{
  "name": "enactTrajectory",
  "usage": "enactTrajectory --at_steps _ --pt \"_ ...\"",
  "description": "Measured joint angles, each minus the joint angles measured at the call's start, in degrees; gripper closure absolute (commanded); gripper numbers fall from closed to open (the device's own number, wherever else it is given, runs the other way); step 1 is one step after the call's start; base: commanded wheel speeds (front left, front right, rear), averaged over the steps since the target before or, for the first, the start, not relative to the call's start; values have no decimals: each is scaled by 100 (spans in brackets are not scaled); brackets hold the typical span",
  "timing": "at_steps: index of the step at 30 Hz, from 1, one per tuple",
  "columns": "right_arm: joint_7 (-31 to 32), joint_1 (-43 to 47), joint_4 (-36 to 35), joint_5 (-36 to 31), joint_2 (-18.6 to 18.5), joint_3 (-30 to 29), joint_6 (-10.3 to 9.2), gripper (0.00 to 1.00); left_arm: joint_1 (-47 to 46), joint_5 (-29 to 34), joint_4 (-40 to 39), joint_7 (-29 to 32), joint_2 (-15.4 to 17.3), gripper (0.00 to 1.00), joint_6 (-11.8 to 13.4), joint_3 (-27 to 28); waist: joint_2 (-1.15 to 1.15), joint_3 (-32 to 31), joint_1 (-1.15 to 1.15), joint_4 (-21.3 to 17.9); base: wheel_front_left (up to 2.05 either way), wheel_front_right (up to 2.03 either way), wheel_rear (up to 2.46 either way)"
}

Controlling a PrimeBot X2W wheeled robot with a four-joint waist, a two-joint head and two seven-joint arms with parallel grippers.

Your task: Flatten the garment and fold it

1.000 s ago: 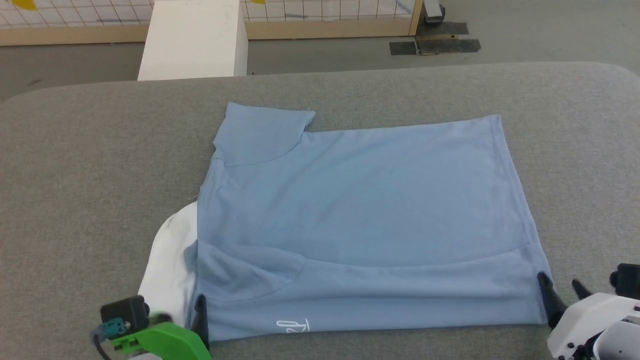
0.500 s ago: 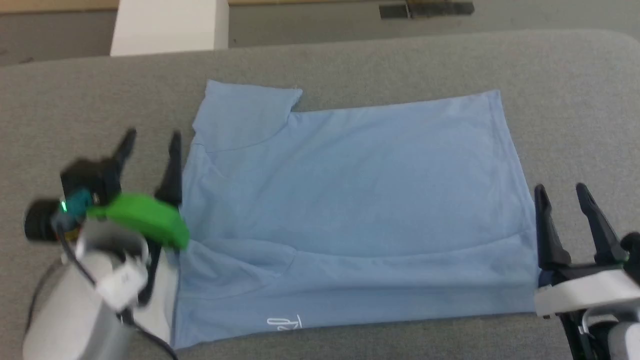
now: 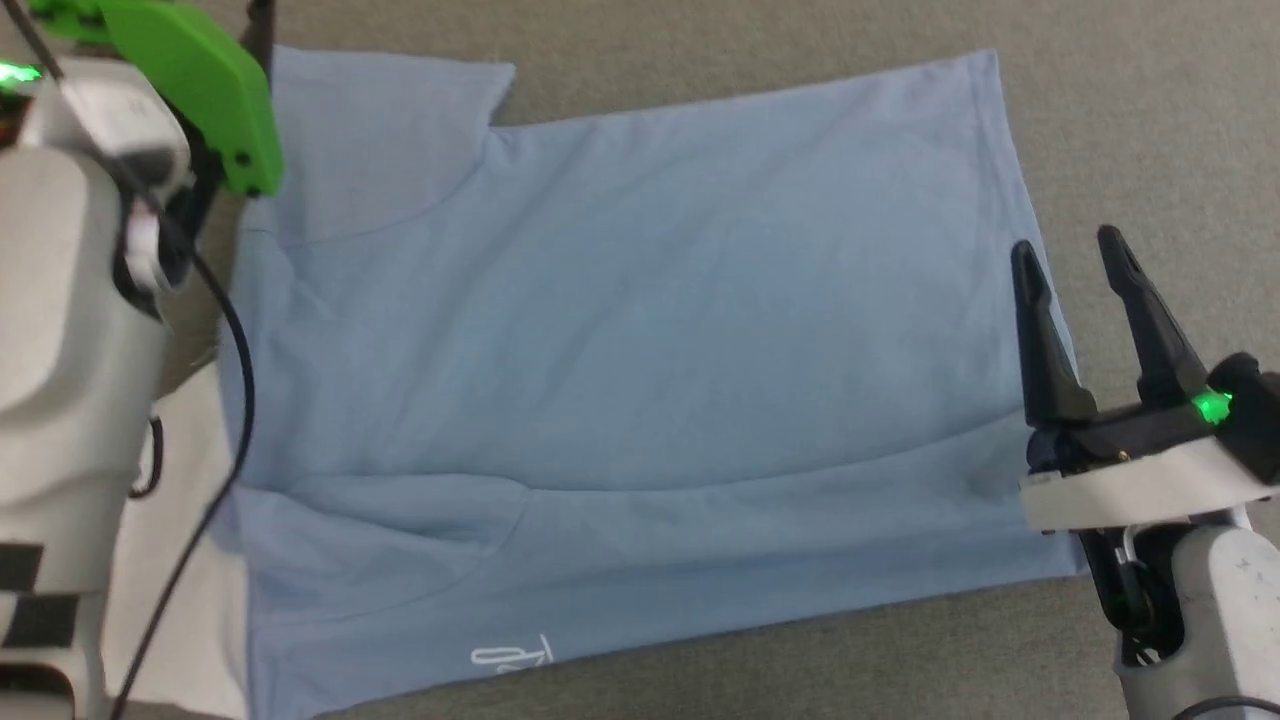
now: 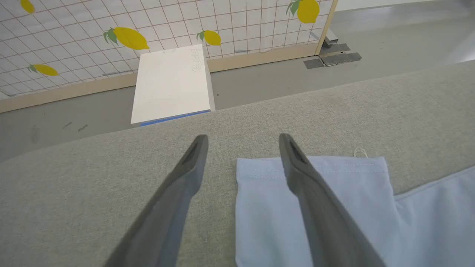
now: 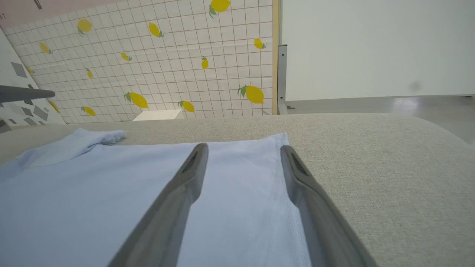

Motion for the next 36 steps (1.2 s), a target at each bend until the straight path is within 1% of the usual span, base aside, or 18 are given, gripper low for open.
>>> enactTrajectory --at_steps 1,3,6,10,12,14,15,16,17,21,24,27,30,32,34,36 --pt "-37 -59 25 33 11 31 0 0 -132 -1 109 218 10 0 4 -10 0 84 0 -55 0 0 0" --pt "-71 -137 70 69 33 82 0 0 -323 -56 263 576 5 0 129 21 0 225 0 -161 0 0 0" --pt "-134 -199 153 121 69 153 0 0 -529 -54 431 1169 65 0 244 -23 0 427 0 -339 0 0 0" --pt "-186 -237 258 164 87 194 0 0 -623 -23 592 2005 203 0 565 -93 0 627 0 -532 0 0 0" --pt "-213 -260 309 183 101 208 0 0 -681 -23 499 2469 299 0 762 -91 0 718 0 -628 0 0 0" --pt "-219 -269 342 191 103 216 0 0 -711 -23 364 2830 386 0 906 -93 0 779 0 -687 0 0 0" --pt "-220 -276 356 192 105 222 0 0 -711 -22 277 2954 424 31 943 -96 0 800 0 -709 0 0 0" --pt "-235 -286 367 200 105 227 0 0 -700 -25 154 3115 476 78 996 -94 0 826 0 -731 0 0 0" --pt "-235 -290 374 214 105 229 0 0 -695 -34 84 3177 492 100 1006 -88 0 837 0 -739 0 0 0" --pt "-234 -456 388 221 26 279 0 0 -522 -85 -319 3175 512 100 1005 -79 0 859 -1 -720 0 0 0" --pt "-168 -913 375 157 -85 258 0 0 -434 -86 -461 3111 534 100 1005 -74 0 851 -1 -688 0 0 0" --pt "288 -1580 516 67 -178 219 0 0 -405 -87 -536 3094 542 100 1000 -82 0 848 0 -651 0 0 0" --pt "1049 -2377 951 125 -254 158 0 0 -405 -99 -587 3033 523 100 992 -108 0 862 -1 -584 0 0 0" --pt "1897 -2904 1473 178 -279 130 0 0 -408 -100 -625 2958 500 100 955 -134 0 884 -1 -524 0 0 0" --pt "2563 -3327 1928 256 -256 54 0 0 -413 -100 -655 2877 474 100 928 -157 0 910 -1 -467 0 0 0" --pt "3273 -3750 2371 223 -293 92 0 0 -435 -99 -692 2772 441 100 848 -197 0 951 -1 -399 0 0 0"
